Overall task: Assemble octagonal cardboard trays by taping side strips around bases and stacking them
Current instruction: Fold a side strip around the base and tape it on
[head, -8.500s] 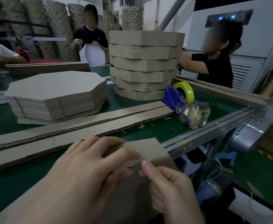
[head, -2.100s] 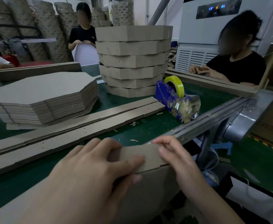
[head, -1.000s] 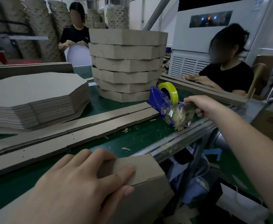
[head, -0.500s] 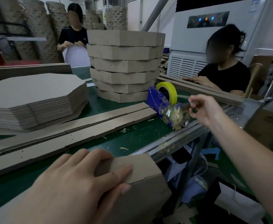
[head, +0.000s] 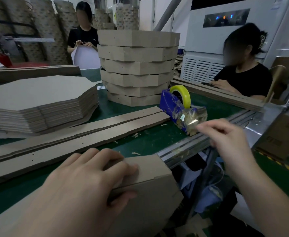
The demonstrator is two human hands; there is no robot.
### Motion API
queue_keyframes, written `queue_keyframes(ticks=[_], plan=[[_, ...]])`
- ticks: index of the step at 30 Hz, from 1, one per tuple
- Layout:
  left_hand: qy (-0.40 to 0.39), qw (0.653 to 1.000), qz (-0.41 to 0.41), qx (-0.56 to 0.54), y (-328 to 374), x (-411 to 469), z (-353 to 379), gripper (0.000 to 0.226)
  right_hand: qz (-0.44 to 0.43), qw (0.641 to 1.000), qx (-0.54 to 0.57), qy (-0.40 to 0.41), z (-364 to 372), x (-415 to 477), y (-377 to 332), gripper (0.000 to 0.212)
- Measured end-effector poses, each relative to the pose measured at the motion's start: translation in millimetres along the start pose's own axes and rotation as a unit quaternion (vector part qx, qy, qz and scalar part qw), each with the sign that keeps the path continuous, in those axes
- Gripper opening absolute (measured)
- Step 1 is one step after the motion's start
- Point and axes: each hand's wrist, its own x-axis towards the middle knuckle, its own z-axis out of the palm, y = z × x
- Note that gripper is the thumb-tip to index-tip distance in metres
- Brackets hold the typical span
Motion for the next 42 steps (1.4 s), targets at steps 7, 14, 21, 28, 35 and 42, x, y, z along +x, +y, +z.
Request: queue_keyframes(ticks=[7,14,21,28,35,42], plan=[[-0.009,1.0,-0.009,0.009,1,-1,-4,0.034,0.164,0.924,0.31,-0.153,64,-118,-36,0.03],[-0.003,1.0,-0.006,0.018,3,-6,-7,0.036,0.255,0.896,0.349,-0.101,83,-125,-42,0.037],[-0.025,0.999,0.028,0.029,-1,-8,-10,0.037,0.263,0.895,0.309,-0.182,75,-123,-36,0.039],[-0.038,0.999,-0.018,-0.011,-1,-10,-16,0.037,0.248,0.878,0.256,-0.319,64,-113,-31,0.044],[0.028,0.991,-0.126,0.045,22,-4,-4,0.035,0.228,0.882,0.185,-0.368,66,-111,-29,0.03],[0.067,0.991,-0.114,0.022,7,-9,-1,0.028,0.144,0.954,0.161,-0.206,43,-77,-8,0.045]])
